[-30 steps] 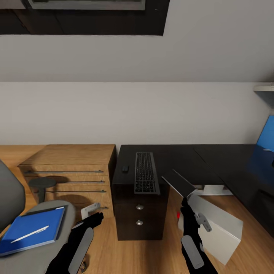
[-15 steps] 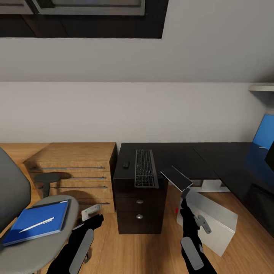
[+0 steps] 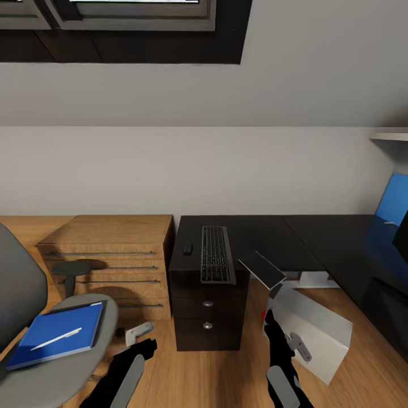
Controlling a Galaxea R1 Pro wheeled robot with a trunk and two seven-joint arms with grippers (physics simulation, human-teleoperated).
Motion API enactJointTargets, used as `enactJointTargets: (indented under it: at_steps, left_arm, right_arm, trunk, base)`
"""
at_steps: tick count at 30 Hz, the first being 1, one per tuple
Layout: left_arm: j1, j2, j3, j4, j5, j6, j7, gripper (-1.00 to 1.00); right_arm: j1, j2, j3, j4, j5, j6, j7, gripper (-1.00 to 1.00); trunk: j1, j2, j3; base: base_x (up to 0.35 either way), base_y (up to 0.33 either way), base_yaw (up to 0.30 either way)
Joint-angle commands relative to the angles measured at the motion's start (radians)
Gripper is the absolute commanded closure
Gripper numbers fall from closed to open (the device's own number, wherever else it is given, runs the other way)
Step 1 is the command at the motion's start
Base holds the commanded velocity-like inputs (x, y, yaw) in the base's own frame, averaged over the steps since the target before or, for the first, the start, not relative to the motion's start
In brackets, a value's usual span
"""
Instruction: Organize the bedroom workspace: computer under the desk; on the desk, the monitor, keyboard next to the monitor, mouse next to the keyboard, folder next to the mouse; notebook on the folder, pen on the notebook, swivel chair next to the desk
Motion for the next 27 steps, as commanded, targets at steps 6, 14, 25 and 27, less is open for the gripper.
enactJointTargets:
  at_steps: [6, 14, 25, 27]
  left_arm:
    - [0.004, -0.005, -0.007, 0.061, 0.008, -0.068, 0.005, -1.0]
    - [0.073, -0.005, -0.107, 0.106, 0.007, -0.17, 0.006, -1.0]
    - [0.105, -0.005, -0.194, 0.272, 0.005, -0.359, 0.005, -1.0]
    - [0.106, -0.005, -0.215, 0.304, 0.004, -0.379, 0.006, -1.0]
  right_arm:
    - [-0.001, 0.0, 0.017, 0.104, 0.086, -0.029, 0.005, -1.0]
    - [-0.001, -0.016, 0.029, 0.263, 0.279, -0.187, 0.004, -1.0]
    - [-0.001, -0.041, 0.029, 0.49, 0.361, -0.28, -0.001, -1.0]
    - [-0.001, -0.042, 0.029, 0.518, 0.364, -0.283, 0.0, -1.0]
  trunk:
    - [-0.023, 0.042, 0.018]
    - [-0.054, 0.098, 0.043]
    - [-0.096, 0.175, 0.077]
    - [-0.104, 0.189, 0.084]
  base:
    - [0.0, 0.0, 0.0]
    - [0.0, 0.0, 0.0]
    - [0.0, 0.0, 0.0]
    - [0.0, 0.0, 0.0]
